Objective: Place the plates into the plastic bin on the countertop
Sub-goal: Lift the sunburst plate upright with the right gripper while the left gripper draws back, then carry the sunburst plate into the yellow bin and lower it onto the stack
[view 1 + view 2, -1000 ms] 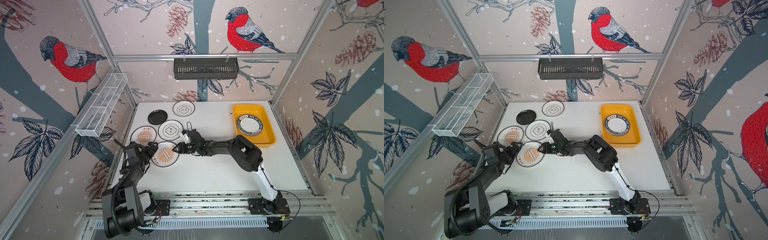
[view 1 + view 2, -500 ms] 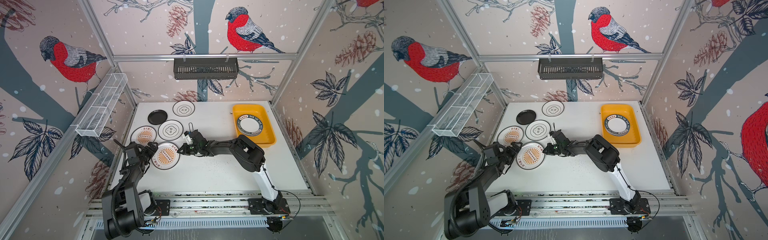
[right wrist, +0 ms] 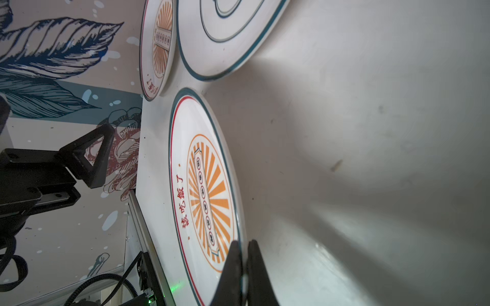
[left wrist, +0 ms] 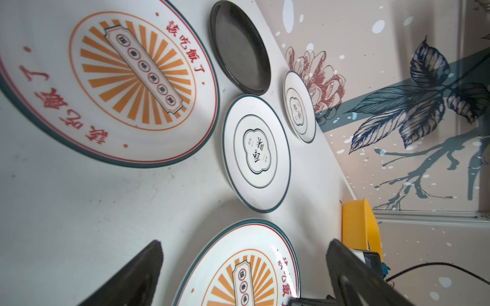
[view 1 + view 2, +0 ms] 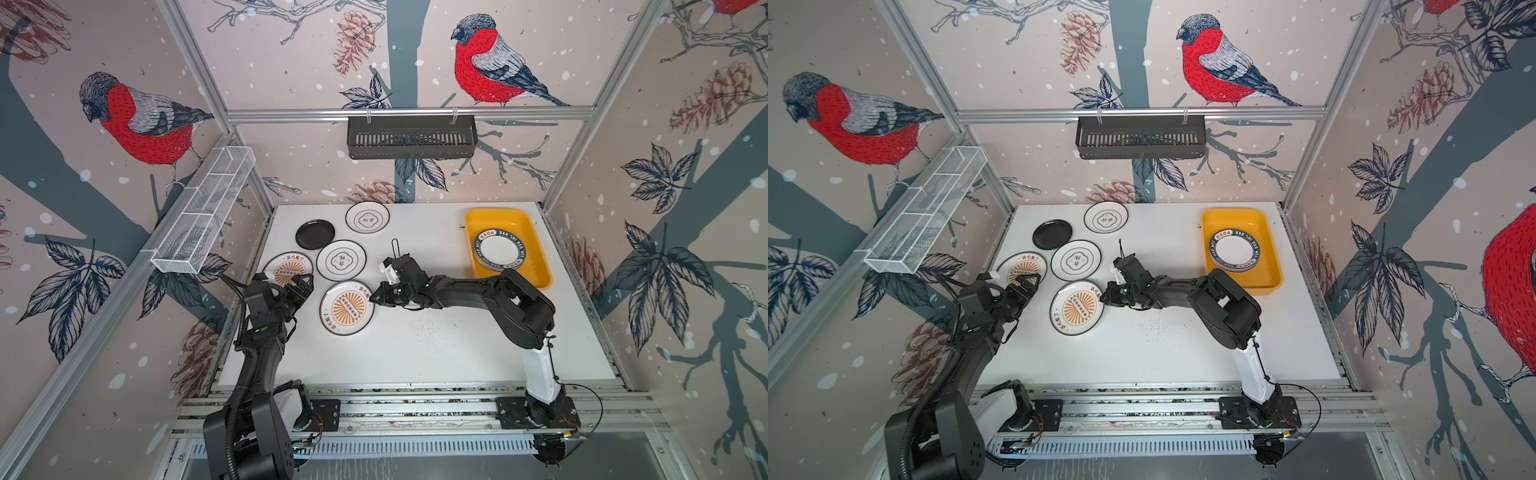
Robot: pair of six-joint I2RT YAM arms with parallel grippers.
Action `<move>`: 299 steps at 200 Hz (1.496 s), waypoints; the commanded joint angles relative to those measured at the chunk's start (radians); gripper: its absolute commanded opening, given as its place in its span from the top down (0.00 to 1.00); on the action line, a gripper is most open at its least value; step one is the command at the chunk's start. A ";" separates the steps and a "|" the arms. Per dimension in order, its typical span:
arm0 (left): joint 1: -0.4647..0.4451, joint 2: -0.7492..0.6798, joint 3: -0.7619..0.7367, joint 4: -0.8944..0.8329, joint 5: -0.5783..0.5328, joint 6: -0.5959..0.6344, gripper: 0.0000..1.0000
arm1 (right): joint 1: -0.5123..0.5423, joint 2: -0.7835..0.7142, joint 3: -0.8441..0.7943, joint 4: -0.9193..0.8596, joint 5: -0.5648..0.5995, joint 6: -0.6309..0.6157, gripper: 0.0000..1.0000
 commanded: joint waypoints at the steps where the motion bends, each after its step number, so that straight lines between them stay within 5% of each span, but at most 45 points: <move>1: -0.009 -0.016 0.016 0.025 0.079 -0.004 0.04 | -0.023 -0.067 -0.025 0.004 0.023 0.028 0.98; 83: -0.298 0.081 0.152 0.145 0.108 0.020 0.04 | -0.179 -0.281 -0.139 0.017 0.038 0.047 0.99; 129: -0.539 0.182 0.301 0.126 0.029 0.174 0.04 | -0.287 -0.390 -0.176 -0.007 0.050 0.046 0.99; 299: -0.975 0.626 0.744 0.196 -0.002 0.315 0.04 | -0.775 -0.899 -0.425 -0.143 0.111 0.100 0.99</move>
